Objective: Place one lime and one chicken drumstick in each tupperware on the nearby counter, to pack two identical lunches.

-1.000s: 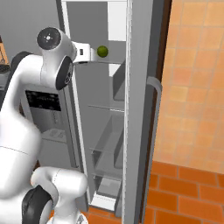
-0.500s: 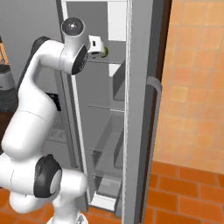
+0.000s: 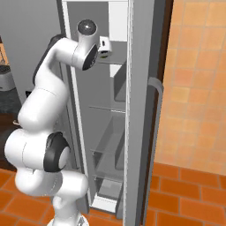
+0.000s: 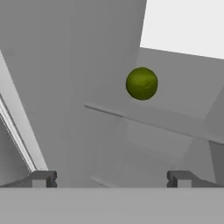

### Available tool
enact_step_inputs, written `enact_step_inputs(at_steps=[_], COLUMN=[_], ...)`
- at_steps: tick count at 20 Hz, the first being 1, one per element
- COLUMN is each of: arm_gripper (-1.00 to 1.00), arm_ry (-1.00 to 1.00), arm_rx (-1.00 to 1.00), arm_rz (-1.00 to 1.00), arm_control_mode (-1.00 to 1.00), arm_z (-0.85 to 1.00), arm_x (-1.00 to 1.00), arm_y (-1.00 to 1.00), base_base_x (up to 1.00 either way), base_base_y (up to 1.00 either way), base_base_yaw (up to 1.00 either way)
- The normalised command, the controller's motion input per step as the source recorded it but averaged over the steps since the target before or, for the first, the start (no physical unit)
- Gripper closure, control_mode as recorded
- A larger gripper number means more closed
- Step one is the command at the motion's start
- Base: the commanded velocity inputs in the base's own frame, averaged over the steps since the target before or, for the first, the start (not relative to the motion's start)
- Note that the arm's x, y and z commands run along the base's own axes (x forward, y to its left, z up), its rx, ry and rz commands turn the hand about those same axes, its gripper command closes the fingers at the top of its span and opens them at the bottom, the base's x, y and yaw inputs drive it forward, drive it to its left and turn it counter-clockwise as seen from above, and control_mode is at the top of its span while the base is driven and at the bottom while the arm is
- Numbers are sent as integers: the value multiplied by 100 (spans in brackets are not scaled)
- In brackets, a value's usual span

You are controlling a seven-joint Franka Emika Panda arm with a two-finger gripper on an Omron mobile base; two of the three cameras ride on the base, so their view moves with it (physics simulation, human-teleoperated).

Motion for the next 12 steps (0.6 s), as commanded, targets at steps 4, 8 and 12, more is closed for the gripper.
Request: enact_step_inputs(at_steps=[4,8,12], arm_gripper=[-100,-100,-100], arm_ry=[0,0,0], arm_rx=[0,0,0], arm_rz=[0,1,2], arm_control_mode=[-100,-100,-100], arm_z=[-4,-5,-15], arm_x=[61,29,36], arm_y=[-4,0,0], base_base_x=[0,0,0], base_base_y=[0,0,0], base_base_yaw=[0,0,0])
